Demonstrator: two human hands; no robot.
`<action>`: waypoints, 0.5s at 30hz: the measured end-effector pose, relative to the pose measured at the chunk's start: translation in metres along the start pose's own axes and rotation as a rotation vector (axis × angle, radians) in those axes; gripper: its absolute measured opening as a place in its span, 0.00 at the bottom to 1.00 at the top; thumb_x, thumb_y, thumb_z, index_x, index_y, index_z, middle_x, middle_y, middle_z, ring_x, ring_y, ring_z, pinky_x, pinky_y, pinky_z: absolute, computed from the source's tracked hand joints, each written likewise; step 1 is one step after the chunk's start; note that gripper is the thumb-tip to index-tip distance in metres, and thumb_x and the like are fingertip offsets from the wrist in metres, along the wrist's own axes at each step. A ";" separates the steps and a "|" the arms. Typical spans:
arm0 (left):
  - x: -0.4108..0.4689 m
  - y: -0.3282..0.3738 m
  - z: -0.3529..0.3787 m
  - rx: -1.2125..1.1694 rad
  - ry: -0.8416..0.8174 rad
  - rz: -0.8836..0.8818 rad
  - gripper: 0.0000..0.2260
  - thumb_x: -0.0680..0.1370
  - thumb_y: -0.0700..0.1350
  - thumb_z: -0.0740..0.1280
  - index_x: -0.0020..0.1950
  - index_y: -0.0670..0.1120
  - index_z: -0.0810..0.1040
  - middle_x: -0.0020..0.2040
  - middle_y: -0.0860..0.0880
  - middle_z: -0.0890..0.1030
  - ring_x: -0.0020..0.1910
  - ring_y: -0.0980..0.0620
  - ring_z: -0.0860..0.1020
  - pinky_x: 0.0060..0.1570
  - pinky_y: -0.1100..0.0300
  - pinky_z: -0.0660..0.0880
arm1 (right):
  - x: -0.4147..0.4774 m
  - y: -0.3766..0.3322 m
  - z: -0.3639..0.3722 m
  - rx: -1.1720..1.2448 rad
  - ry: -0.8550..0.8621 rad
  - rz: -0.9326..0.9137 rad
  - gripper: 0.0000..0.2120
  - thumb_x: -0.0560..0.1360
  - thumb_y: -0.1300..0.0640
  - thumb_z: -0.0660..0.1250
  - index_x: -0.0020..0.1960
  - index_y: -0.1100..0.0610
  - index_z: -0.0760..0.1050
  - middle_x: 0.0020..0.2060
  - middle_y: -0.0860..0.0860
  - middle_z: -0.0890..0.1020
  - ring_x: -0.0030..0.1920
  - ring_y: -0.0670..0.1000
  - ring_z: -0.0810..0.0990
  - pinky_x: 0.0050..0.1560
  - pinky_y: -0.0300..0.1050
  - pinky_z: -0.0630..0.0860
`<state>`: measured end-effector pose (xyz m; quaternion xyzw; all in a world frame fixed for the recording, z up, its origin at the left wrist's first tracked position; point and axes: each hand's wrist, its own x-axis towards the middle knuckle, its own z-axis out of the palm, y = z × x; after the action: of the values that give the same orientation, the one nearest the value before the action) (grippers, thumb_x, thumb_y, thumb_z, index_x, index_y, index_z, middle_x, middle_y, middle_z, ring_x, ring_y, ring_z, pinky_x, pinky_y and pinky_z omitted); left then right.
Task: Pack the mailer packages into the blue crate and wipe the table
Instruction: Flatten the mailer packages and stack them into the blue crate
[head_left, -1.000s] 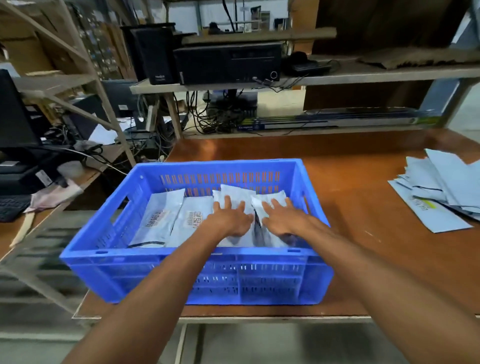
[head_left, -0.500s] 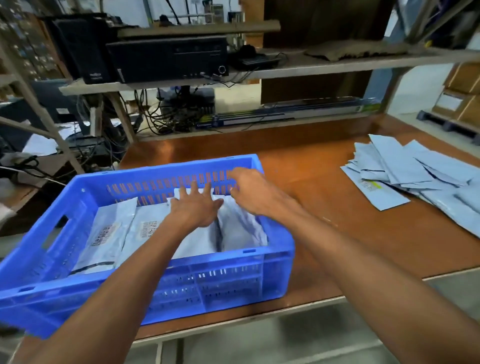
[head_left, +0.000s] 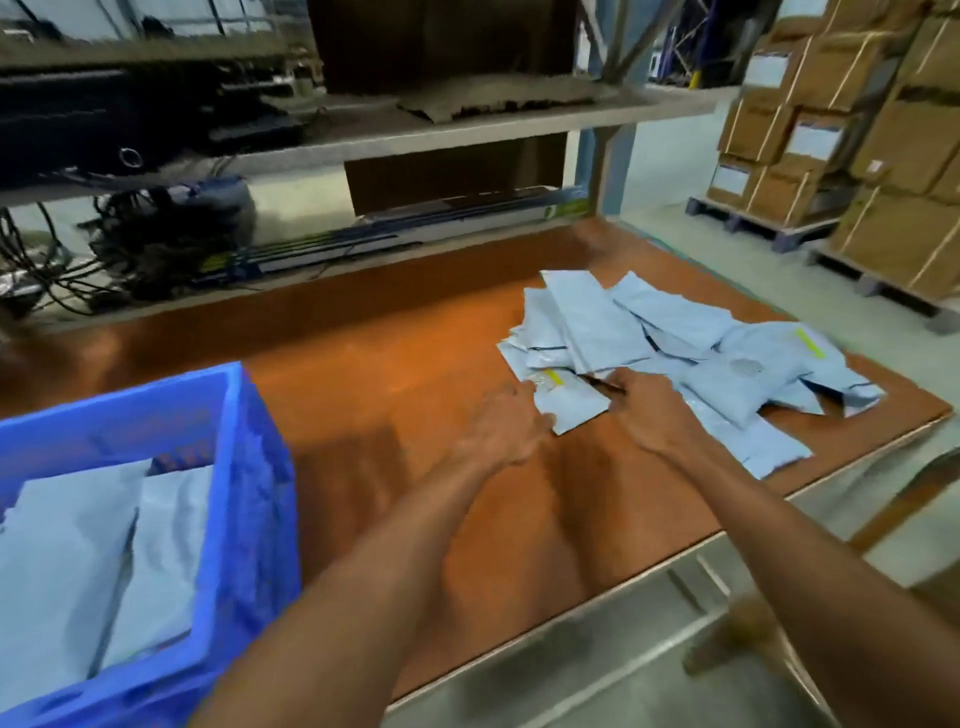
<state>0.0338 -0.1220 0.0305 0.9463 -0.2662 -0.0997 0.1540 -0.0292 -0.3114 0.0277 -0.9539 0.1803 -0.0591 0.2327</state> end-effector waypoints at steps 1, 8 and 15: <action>0.016 0.012 0.016 -0.011 -0.015 -0.013 0.27 0.80 0.58 0.59 0.76 0.46 0.62 0.72 0.40 0.67 0.70 0.37 0.67 0.67 0.43 0.67 | 0.007 0.022 0.000 -0.008 -0.016 0.001 0.27 0.72 0.43 0.57 0.65 0.53 0.76 0.61 0.57 0.80 0.61 0.60 0.78 0.60 0.52 0.73; 0.086 0.054 0.084 0.053 -0.039 -0.056 0.34 0.80 0.65 0.54 0.81 0.52 0.47 0.81 0.47 0.46 0.79 0.41 0.47 0.75 0.40 0.53 | 0.050 0.129 -0.014 -0.380 0.429 -0.074 0.25 0.75 0.47 0.65 0.70 0.54 0.69 0.69 0.58 0.71 0.66 0.62 0.69 0.64 0.59 0.64; 0.109 0.036 0.106 0.172 -0.090 -0.056 0.33 0.78 0.70 0.45 0.80 0.61 0.40 0.81 0.54 0.42 0.80 0.45 0.42 0.75 0.39 0.48 | 0.090 0.199 -0.053 -0.310 0.440 0.278 0.28 0.77 0.37 0.55 0.72 0.50 0.64 0.73 0.57 0.63 0.71 0.64 0.59 0.67 0.64 0.56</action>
<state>0.0793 -0.2345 -0.0678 0.9577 -0.2536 -0.1233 0.0570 -0.0188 -0.5322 -0.0158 -0.9084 0.3623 -0.2039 0.0453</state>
